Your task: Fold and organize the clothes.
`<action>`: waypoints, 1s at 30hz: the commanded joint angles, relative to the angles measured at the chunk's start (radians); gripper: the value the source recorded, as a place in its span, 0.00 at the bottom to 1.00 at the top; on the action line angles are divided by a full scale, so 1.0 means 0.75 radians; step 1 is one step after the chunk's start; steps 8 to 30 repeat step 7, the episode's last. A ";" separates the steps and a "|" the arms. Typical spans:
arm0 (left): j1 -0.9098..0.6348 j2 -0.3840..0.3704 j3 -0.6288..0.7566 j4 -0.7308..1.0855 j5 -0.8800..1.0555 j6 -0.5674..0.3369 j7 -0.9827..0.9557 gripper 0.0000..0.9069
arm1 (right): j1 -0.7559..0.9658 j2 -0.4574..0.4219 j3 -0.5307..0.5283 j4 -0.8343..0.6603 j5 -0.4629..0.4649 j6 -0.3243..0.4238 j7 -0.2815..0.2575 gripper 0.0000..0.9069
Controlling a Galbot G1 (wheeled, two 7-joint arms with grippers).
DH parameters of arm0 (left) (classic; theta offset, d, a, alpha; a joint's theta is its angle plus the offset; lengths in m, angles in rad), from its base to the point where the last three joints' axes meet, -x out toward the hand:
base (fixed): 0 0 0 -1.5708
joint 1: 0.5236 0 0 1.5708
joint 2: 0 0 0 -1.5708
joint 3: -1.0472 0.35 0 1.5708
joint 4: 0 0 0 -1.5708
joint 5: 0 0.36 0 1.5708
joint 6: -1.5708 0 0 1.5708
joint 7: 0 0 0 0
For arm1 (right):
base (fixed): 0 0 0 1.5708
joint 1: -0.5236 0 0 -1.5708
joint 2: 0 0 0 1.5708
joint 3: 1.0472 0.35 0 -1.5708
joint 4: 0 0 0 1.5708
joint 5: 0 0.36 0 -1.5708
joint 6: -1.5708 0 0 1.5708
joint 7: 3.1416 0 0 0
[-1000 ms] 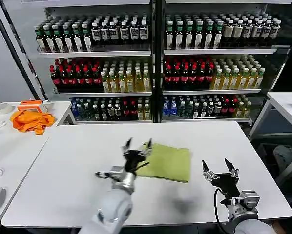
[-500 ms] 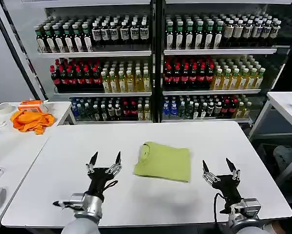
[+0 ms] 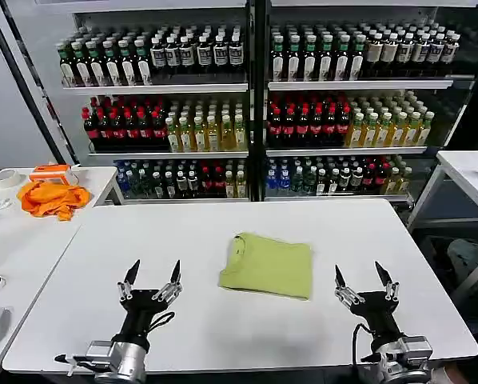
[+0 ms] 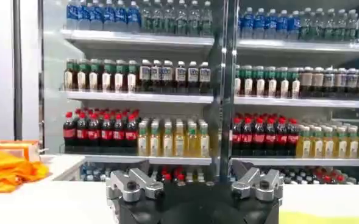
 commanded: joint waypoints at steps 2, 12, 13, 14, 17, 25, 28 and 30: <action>0.084 0.013 -0.041 -0.070 0.010 -0.004 0.007 1.00 | -0.032 0.022 0.008 0.041 -0.047 -0.004 0.009 1.00; 0.098 0.018 -0.045 -0.086 0.008 -0.004 0.008 1.00 | -0.050 0.046 0.013 0.066 -0.032 0.002 -0.027 1.00; 0.098 0.018 -0.045 -0.086 0.008 -0.004 0.008 1.00 | -0.050 0.046 0.013 0.066 -0.032 0.002 -0.027 1.00; 0.098 0.018 -0.045 -0.086 0.008 -0.004 0.008 1.00 | -0.050 0.046 0.013 0.066 -0.032 0.002 -0.027 1.00; 0.098 0.018 -0.045 -0.086 0.008 -0.004 0.008 1.00 | -0.050 0.046 0.013 0.066 -0.032 0.002 -0.027 1.00; 0.098 0.018 -0.045 -0.086 0.008 -0.004 0.008 1.00 | -0.050 0.046 0.013 0.066 -0.032 0.002 -0.027 1.00; 0.098 0.018 -0.045 -0.086 0.008 -0.004 0.008 1.00 | -0.050 0.046 0.013 0.066 -0.032 0.002 -0.027 1.00; 0.098 0.018 -0.045 -0.086 0.008 -0.004 0.008 1.00 | -0.050 0.046 0.013 0.066 -0.032 0.002 -0.027 1.00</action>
